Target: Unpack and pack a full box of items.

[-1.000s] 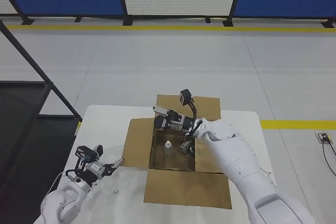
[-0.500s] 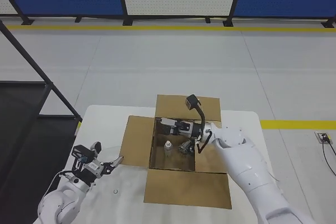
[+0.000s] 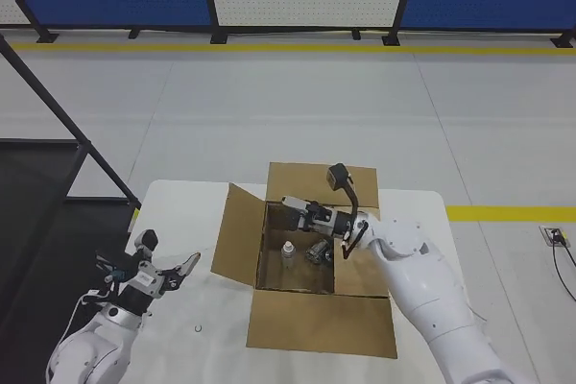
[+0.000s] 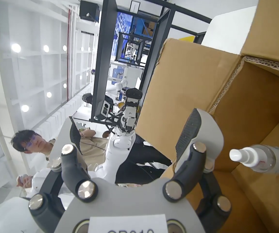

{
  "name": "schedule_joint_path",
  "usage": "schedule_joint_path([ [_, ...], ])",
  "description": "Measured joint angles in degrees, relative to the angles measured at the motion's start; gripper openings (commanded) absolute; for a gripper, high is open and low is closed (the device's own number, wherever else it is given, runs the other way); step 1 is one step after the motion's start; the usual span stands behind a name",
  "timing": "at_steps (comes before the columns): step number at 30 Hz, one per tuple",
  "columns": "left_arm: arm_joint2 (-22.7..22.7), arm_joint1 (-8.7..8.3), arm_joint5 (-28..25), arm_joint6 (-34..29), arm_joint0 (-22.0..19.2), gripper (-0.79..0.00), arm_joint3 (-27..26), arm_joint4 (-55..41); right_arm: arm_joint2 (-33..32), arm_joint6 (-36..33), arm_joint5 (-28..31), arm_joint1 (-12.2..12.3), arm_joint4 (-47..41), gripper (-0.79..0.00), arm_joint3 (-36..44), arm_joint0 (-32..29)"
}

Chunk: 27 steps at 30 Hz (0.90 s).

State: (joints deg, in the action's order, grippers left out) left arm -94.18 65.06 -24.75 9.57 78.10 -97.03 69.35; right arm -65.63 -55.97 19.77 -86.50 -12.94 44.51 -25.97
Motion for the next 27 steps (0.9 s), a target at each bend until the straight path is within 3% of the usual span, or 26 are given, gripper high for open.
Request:
schedule_joint_path([
  [13, -4.4, -0.21, 1.6, 1.0, 1.6, 0.0, 1.5, -4.5, 14.2, 9.8, -5.0, -7.1, 0.5, 0.0, -7.5, 7.2],
  [27, -6.1, -0.37, 1.1, 0.7, 2.2, 0.0, 2.9, -6.6, 22.3, 20.9, -8.5, -13.8, 5.6, 0.0, -18.9, 13.4],
])
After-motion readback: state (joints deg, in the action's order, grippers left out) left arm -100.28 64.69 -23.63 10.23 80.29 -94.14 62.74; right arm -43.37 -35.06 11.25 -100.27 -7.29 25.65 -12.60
